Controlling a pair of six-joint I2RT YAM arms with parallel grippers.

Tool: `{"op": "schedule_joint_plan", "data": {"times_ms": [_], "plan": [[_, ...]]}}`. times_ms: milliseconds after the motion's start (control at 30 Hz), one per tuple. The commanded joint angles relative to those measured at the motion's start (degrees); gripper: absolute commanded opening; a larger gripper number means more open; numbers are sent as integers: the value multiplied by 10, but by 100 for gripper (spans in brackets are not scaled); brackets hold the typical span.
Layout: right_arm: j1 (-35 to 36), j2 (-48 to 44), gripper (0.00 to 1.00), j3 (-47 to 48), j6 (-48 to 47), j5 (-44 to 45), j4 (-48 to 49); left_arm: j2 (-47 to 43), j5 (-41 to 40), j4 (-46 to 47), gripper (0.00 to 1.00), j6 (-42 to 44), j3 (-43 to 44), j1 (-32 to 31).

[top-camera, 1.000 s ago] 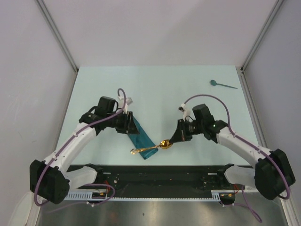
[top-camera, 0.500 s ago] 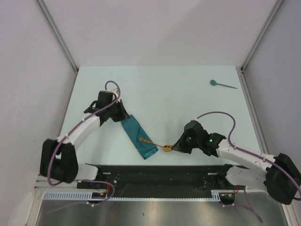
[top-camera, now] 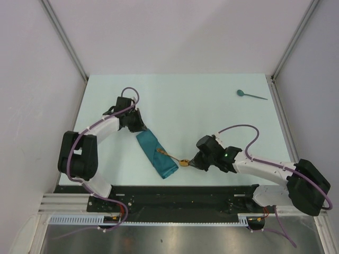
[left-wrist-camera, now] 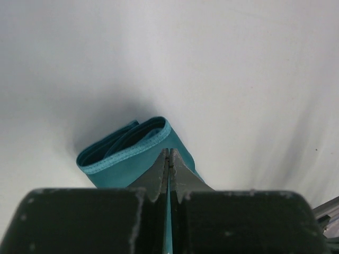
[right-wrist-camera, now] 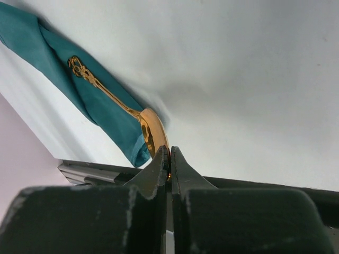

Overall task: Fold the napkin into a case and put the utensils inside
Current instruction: Insert the spoon into the folded napkin.

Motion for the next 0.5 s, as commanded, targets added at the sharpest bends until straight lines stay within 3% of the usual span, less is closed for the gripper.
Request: {"op": "schedule_joint_plan", "data": {"times_ms": [0,467], "plan": [[16,25,0,36,24,42,36,24,-15,2,0,-9,27,7],[57,57,0,35,77,102,108,50,-24,11,0,-19,14,7]]}}
